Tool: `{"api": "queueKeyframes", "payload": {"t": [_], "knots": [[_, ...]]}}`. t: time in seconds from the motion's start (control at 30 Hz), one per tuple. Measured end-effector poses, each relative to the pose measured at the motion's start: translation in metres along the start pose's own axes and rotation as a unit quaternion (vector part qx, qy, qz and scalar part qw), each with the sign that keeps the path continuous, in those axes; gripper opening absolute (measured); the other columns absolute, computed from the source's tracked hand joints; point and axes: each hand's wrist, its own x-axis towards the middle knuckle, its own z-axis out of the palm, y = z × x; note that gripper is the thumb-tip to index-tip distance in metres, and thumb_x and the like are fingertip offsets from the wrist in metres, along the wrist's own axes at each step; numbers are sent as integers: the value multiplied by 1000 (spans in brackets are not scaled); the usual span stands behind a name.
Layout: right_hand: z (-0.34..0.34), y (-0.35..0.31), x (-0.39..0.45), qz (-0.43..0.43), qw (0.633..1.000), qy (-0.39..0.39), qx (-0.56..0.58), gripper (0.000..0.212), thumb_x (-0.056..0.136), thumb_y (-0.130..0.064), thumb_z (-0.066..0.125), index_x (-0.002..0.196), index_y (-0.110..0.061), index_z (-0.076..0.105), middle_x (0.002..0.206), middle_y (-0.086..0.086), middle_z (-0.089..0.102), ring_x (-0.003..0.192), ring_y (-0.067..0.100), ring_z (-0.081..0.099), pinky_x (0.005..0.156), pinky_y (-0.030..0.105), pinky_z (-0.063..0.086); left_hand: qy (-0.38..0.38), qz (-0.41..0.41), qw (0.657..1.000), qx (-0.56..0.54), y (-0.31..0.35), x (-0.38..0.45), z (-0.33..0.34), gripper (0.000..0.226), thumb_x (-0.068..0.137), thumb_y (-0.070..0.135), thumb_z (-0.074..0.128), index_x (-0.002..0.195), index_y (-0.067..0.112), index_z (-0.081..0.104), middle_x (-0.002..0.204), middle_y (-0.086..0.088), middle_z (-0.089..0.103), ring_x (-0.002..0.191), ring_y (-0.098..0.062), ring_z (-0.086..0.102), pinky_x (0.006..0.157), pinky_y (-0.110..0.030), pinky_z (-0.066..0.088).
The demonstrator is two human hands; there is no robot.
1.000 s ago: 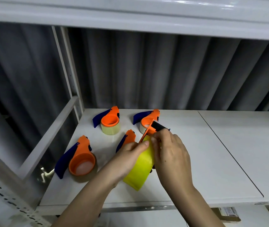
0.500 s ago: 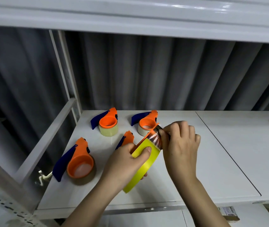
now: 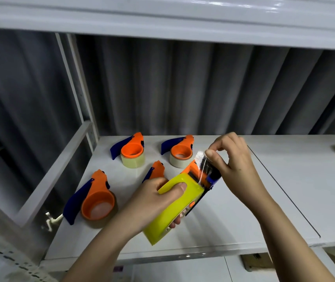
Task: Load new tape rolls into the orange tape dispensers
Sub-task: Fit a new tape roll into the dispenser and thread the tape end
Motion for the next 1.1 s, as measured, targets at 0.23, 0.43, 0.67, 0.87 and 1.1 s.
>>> {"api": "queueKeyframes", "payload": {"t": [0.23, 0.43, 0.67, 0.87, 1.1], "knots": [[-8, -3, 0, 12, 996, -39, 80, 12, 90, -41, 50, 80, -36, 49, 91, -14, 50, 92, -1, 47, 78, 4, 32, -4, 0, 999, -40, -3, -4, -2, 30, 92, 28, 54, 103, 2, 62, 70, -5, 69, 51, -6, 64, 51, -18, 53], [-3, -6, -14, 42, 997, 33, 52, 24, 92, -25, 57, 78, -41, 45, 87, -16, 51, 89, 5, 50, 76, 14, 37, 29, 7, 997, -77, -7, -6, 3, 35, 91, 28, 55, 105, -3, 62, 90, -25, 70, 59, -15, 67, 55, -24, 55], [-2, -11, -24, 65, 995, 70, -10, 16, 92, -26, 58, 81, -32, 48, 82, -22, 47, 87, 9, 47, 79, 33, 41, 51, 27, 996, -75, -11, -6, 6, 29, 91, 27, 56, 99, 1, 66, 78, -14, 72, 56, -12, 67, 51, -20, 54], [0, -11, -30, 97, 991, 83, -44, 16, 92, -22, 59, 80, -26, 49, 83, -13, 48, 83, 12, 48, 76, 40, 44, 63, 39, 995, -62, -15, -7, 12, 32, 89, 32, 57, 91, 1, 64, 66, -11, 70, 55, -19, 67, 55, -30, 57], [-2, -14, -32, 113, 986, 86, -88, 17, 89, -19, 59, 77, -22, 48, 82, -8, 49, 82, 19, 52, 74, 40, 44, 73, 39, 994, -72, -16, -6, 19, 38, 87, 35, 58, 88, -2, 60, 64, -17, 68, 53, -23, 66, 59, -36, 55]]}}
